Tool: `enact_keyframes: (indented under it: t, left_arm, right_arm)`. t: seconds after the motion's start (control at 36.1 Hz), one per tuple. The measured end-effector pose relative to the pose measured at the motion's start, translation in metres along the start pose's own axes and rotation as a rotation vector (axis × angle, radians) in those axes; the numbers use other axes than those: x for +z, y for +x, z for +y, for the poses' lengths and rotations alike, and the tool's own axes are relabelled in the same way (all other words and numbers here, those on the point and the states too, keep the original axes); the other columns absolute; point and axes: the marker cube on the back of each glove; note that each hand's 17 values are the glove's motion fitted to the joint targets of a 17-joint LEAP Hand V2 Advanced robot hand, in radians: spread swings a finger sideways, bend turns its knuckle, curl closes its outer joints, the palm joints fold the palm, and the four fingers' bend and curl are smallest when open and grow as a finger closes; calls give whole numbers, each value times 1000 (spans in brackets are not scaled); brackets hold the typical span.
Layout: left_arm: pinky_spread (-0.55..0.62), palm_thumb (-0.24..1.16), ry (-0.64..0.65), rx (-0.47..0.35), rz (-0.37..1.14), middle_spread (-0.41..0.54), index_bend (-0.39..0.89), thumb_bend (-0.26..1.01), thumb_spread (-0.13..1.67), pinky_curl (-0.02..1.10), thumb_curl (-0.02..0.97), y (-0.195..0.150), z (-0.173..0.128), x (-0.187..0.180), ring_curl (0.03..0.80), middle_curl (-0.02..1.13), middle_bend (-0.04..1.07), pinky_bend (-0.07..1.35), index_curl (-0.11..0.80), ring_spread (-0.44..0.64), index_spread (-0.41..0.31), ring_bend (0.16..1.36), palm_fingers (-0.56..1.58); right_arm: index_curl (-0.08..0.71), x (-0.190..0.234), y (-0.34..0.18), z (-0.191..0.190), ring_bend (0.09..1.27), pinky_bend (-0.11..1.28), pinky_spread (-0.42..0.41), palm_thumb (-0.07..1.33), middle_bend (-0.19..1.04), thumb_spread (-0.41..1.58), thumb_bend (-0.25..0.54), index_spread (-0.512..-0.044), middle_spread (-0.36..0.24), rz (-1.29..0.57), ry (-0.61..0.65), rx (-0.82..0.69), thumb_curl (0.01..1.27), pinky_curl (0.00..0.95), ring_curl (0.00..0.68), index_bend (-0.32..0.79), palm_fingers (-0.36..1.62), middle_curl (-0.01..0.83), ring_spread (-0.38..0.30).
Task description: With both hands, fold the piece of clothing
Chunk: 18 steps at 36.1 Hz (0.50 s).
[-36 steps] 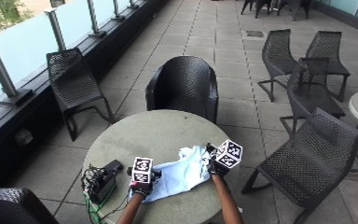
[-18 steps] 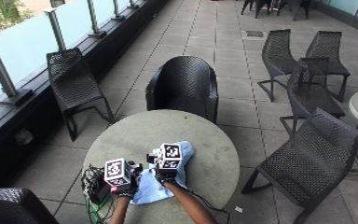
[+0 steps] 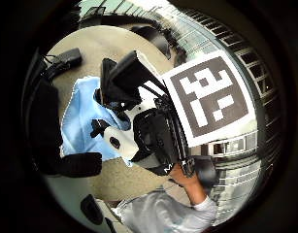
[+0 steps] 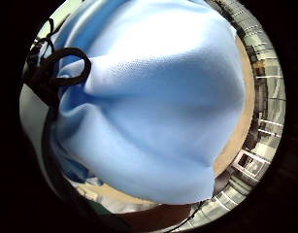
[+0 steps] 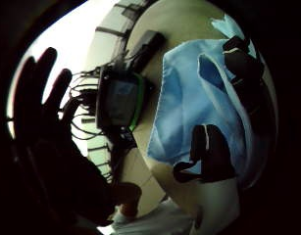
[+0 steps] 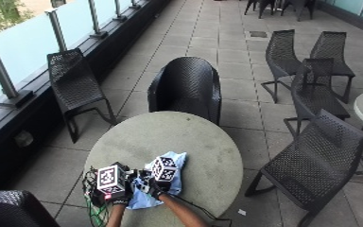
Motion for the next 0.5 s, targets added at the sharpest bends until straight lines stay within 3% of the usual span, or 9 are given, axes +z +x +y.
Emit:
enact_keyframes:
  t: [0.03,0.08,0.14,0.19,0.22,0.28,0.36,0.5]
  left_arm:
    - [257,505,-57,5,63,-24,116,192,1594,402,273,11,8,1,337,353,182,433,283,87,-43,632,448]
    - [256,510,-103,19,118,-25,116,198,1594,402,277,24,16,-2,336,354,182,433,281,87,-43,632,449]
    - [254,514,-105,33,126,-26,117,204,1593,402,280,30,17,-1,335,354,181,432,280,86,-43,631,449]
    - [253,517,-101,47,128,-27,117,209,1593,402,283,36,16,0,335,355,181,432,278,85,-43,632,449]
    - [253,518,-98,53,126,-27,117,212,1592,402,284,40,15,-1,335,355,180,432,278,85,-43,632,449]
    - [252,519,-99,68,115,-28,118,216,1592,402,286,48,14,-3,334,356,180,432,277,85,-43,632,449]
    - [251,517,-110,101,85,-28,118,221,1591,402,288,62,11,-4,333,356,180,431,275,85,-43,632,450]
    - [253,513,-126,142,23,-29,118,228,1590,402,292,84,10,-14,332,357,182,428,273,84,-43,631,450]
  right_arm:
    - [45,-3,9,2,695,726,-299,1009,387,450,-44,-306,-237,2,-28,64,668,386,450,36,1068,458,-266]
    - [52,-13,30,8,714,750,-282,890,317,630,-78,-305,-208,-1,-84,188,634,393,457,46,1061,441,-250]
    - [60,-31,40,12,710,721,-264,849,313,750,-60,-304,-186,-34,-72,166,607,393,453,56,1060,440,-229]
    - [85,-55,46,6,621,648,-211,796,340,858,-55,-298,-167,-74,33,-5,579,379,431,112,972,448,-195]
    - [80,-66,53,-3,684,694,-238,801,316,878,-39,-297,-169,-82,108,-97,575,402,460,63,1043,443,-206]
    - [126,-87,76,-27,518,541,-137,752,366,972,-41,-297,-151,-83,236,-204,547,357,410,186,852,458,-155]
    - [168,-122,107,-36,457,487,-71,717,373,1074,-27,-301,-132,-22,348,-197,517,358,411,194,823,460,-119]
    - [219,-174,135,0,338,380,50,673,329,1211,-15,-303,-102,223,507,-54,477,311,359,219,762,442,-66]
